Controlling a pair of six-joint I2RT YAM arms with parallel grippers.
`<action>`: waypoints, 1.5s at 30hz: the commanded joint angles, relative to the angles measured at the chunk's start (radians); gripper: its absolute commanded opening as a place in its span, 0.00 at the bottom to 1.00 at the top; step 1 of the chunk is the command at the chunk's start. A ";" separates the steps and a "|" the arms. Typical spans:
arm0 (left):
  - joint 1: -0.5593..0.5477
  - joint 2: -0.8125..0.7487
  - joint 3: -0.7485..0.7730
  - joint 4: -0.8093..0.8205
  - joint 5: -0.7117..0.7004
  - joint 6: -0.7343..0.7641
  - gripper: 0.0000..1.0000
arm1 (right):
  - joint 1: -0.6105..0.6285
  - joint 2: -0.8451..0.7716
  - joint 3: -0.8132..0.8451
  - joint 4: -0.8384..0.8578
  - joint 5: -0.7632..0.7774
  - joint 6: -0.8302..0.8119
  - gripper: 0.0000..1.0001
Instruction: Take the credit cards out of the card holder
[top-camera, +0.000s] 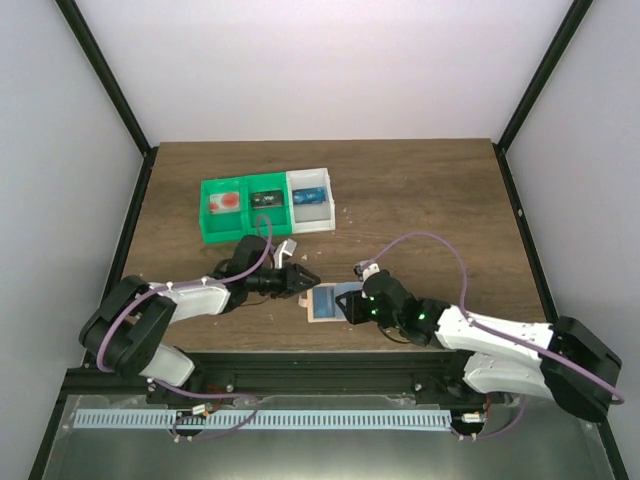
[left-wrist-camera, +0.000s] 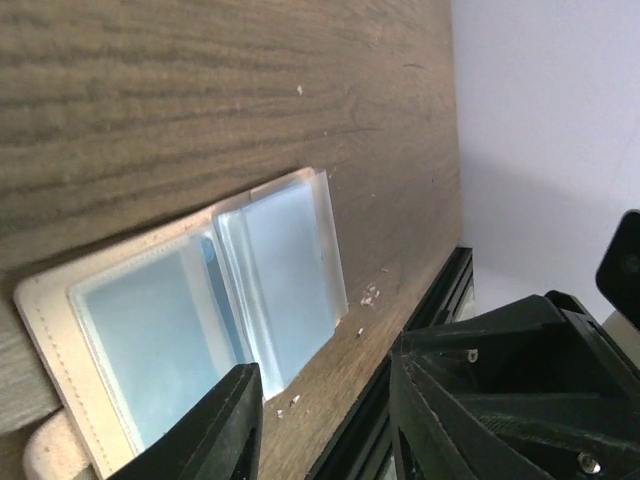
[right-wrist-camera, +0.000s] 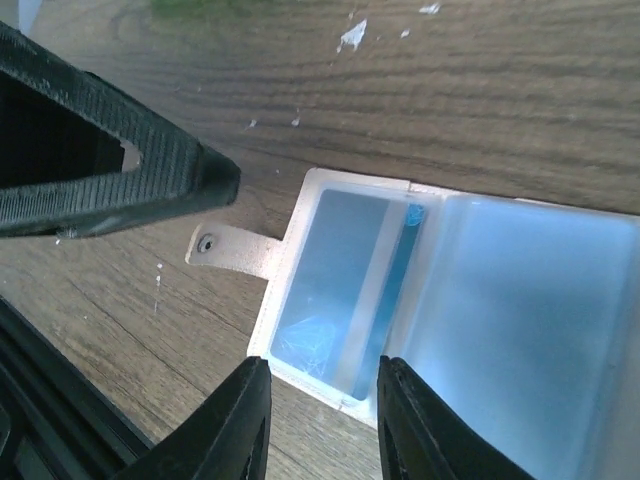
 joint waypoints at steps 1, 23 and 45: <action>-0.035 0.051 -0.030 0.157 -0.001 -0.072 0.39 | -0.020 0.096 0.022 0.084 -0.104 0.030 0.31; -0.050 0.186 -0.123 0.228 -0.092 -0.040 0.39 | -0.023 0.320 0.126 0.079 -0.076 0.018 0.21; -0.050 0.210 -0.125 0.235 -0.106 -0.034 0.39 | -0.030 0.391 0.135 0.079 -0.032 0.007 0.20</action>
